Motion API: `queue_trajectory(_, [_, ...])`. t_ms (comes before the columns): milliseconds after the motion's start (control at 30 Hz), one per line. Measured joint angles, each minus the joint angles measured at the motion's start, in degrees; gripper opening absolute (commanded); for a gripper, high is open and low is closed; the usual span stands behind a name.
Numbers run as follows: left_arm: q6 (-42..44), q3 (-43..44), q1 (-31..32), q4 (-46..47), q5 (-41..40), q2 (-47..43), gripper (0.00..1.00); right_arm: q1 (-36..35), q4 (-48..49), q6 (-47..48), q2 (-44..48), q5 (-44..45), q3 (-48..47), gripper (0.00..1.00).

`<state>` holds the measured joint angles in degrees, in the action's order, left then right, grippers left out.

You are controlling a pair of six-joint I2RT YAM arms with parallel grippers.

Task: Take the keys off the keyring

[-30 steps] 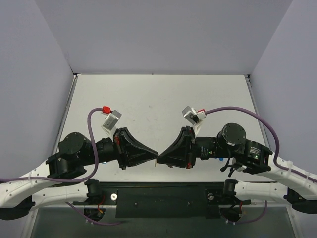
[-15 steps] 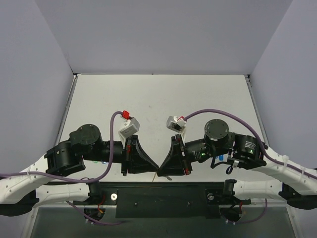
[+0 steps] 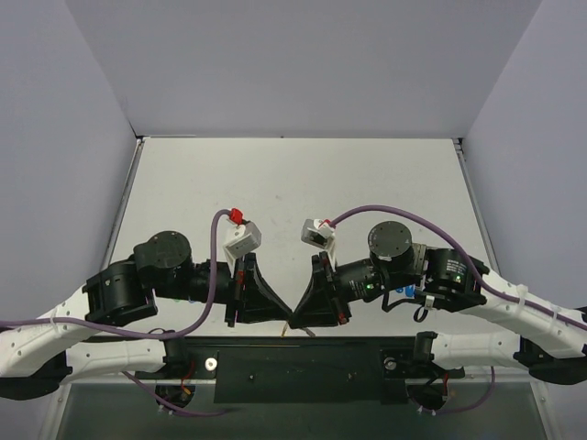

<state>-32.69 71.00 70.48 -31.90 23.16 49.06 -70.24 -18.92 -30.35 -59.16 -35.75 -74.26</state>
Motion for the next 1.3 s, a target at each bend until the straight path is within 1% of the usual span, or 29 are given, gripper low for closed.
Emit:
queue_trajectory(33, [-0.3,-0.5,0.0,0.6,-0.6,-0.5,0.0,0.0,0.2,-0.1,0.1,0.6,0.0,0.17])
queue_trajectory(67, [-0.7,-1.1,0.0,1.6,-1.4,-1.0,0.0,0.0,0.8,-0.3,0.4,1.3,0.2,0.2])
queue_trajectory(100, [-1.0,-1.6,0.0,2.4,-2.0,-1.5,0.0,0.0,1.3,-0.7,0.6,1.7,0.4,0.27])
queue_trajectory(167, [-1.7,-2.8,0.0,4.4,-3.1,-2.6,0.0,0.0,3.7,-1.3,1.1,3.3,1.2,0.33])
queue_trajectory(233, [-2.4,-3.5,0.3,5.8,-3.8,-3.2,0.0,0.0,6.7,-1.9,1.2,5.0,2.1,0.35])
queue_trajectory(633, [-4.5,-4.2,0.4,10.1,-9.1,-4.0,0.0,0.0,17.9,-4.9,4.4,10.7,7.8,0.36])
queue_trajectory(733, [-5.0,-4.9,0.4,11.3,-10.9,-4.8,0.0,0.0,19.5,-5.6,5.9,12.1,9.3,0.38])
queue_trajectory(900, [-6.1,-6.1,0.4,13.5,-13.0,-6.2,0.0,0.0,21.0,-5.7,8.4,15.1,11.3,0.38])
queue_trajectory(1133, [-6.8,-6.3,0.4,15.5,-14.5,-6.7,0.0,0.0,22.7,-5.9,10.3,17.4,12.5,0.33])
queue_trajectory(1267, [-7.2,-6.3,0.4,15.7,-14.8,-6.5,0.0,0.0,23.1,-6.1,10.3,17.6,12.5,0.32])
queue_trajectory(1300, [-7.2,-6.3,0.4,15.8,-14.9,-6.4,0.0,0.0,23.2,-6.1,10.3,17.6,12.5,0.3])
